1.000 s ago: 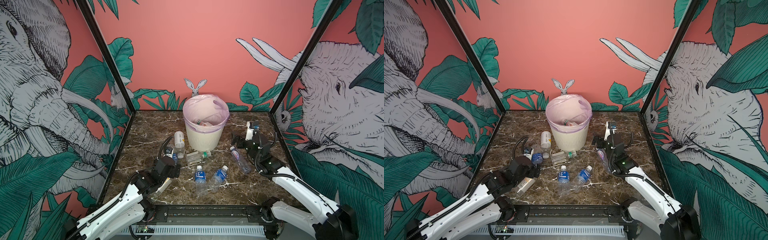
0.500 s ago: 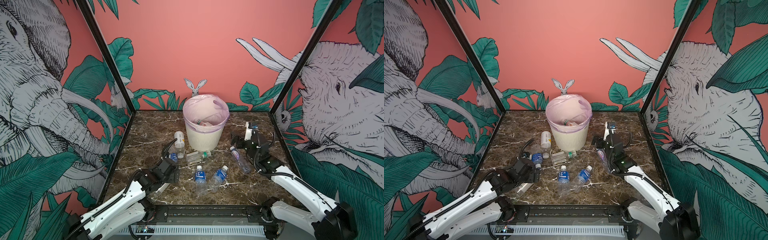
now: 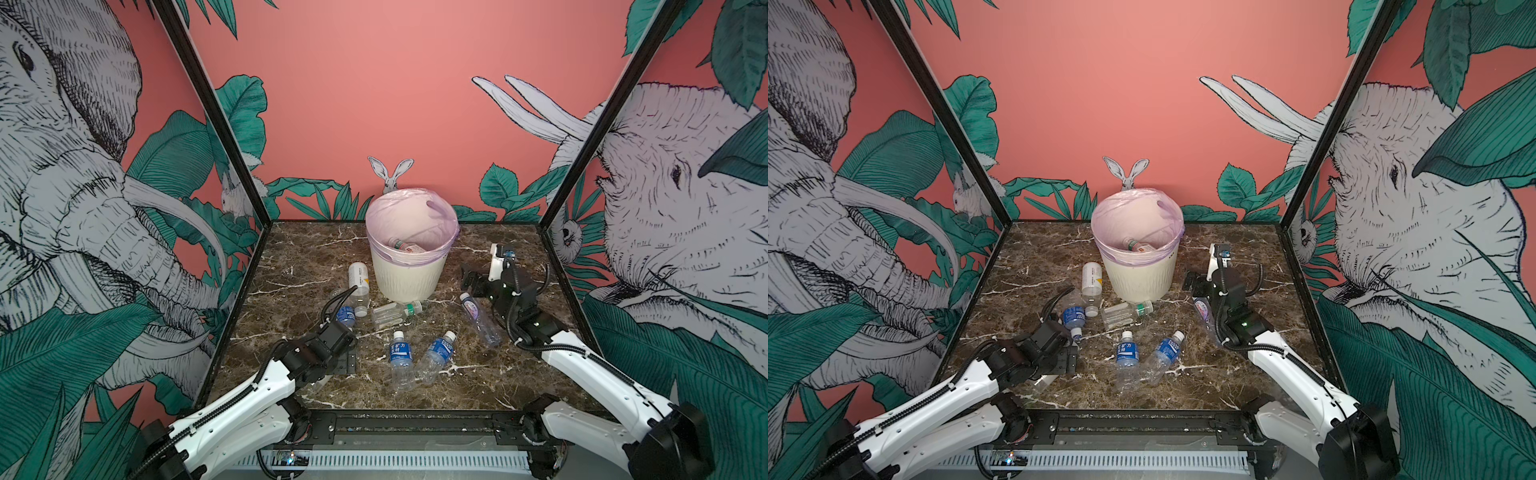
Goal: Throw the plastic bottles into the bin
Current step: 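Lower the left gripper over the orange-labelled tea bottle near the robot, then close the left gripper on the tea bottle and lift it upright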
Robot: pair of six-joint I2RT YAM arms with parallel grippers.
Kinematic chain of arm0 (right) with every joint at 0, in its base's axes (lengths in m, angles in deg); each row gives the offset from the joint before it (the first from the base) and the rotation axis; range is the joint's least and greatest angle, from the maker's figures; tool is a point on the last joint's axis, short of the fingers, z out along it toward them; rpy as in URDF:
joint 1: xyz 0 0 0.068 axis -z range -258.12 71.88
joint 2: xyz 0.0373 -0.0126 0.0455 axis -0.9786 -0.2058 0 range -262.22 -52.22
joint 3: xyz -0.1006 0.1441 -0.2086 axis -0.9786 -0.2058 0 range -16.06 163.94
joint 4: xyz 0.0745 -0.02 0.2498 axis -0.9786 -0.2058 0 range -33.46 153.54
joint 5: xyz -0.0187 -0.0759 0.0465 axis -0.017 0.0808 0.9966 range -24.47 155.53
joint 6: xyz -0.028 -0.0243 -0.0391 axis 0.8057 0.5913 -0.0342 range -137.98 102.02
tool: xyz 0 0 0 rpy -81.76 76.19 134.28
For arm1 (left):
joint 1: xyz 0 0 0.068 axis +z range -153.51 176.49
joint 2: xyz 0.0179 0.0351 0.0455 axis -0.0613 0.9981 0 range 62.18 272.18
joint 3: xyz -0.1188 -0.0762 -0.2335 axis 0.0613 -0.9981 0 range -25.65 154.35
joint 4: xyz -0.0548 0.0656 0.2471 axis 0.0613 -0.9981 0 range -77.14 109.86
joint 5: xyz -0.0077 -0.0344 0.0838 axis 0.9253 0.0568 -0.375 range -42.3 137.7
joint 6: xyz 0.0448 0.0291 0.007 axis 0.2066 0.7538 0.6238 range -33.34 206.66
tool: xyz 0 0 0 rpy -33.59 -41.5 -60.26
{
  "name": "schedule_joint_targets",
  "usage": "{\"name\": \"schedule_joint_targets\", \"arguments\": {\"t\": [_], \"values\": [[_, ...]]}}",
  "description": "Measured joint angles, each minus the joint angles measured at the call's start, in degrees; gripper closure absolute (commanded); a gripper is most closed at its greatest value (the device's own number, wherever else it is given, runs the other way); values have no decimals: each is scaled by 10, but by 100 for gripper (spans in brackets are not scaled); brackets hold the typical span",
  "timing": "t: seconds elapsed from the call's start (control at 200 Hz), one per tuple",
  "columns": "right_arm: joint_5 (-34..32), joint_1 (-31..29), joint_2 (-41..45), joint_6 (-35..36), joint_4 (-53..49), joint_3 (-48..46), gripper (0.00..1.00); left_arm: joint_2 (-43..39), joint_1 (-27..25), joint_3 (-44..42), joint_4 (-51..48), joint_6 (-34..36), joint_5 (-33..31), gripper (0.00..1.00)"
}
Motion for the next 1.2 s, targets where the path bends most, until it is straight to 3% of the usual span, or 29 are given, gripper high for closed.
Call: {"name": "schedule_joint_targets", "arguments": {"t": [0.195,0.465,0.975,1.2], "values": [[0,0,0,-2,0,0,1,19,0,-12,1,-2,5,11],[0,0,0,-2,0,0,1,47,0,-19,18,4,17,33],[-1,0,-1,-2,0,0,1,144,-18,13,87,58,44,42],[-1,0,-1,-1,0,0,1,220,-35,56,134,85,59,38]]}}
